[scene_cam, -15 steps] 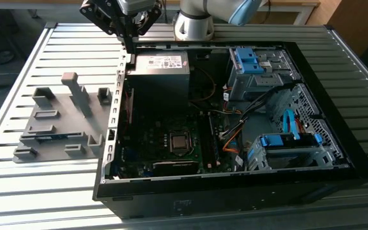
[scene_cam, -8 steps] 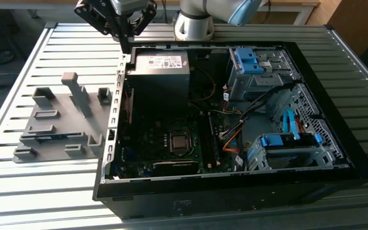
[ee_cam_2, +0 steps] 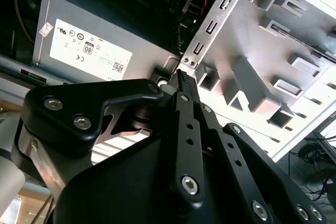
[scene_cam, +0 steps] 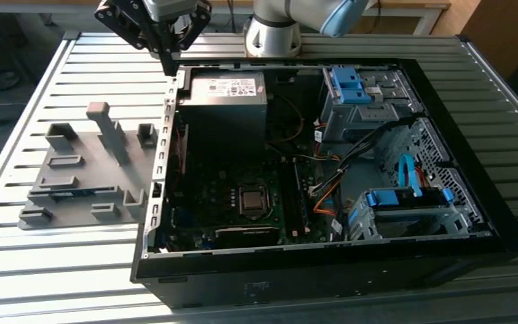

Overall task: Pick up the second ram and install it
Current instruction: 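Reach for the second ram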

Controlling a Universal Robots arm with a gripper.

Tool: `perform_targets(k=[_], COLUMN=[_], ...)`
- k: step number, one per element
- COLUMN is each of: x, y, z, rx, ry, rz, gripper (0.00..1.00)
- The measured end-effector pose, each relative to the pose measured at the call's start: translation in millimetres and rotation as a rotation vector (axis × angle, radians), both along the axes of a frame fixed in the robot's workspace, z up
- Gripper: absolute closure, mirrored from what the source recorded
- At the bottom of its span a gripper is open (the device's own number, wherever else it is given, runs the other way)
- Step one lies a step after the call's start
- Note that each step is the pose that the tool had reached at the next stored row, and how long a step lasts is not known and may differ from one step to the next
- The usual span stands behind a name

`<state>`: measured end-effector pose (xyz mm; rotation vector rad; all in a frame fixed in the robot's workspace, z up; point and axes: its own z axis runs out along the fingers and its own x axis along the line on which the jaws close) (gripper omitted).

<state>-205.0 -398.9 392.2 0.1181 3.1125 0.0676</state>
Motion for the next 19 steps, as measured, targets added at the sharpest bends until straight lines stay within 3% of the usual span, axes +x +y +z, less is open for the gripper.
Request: perform_targets(k=[19], x=[-24.7], y=[0.0], z=[-0.5], rx=[0.0000], ry=[0.0000], rz=[0.000], gripper=[0.89])
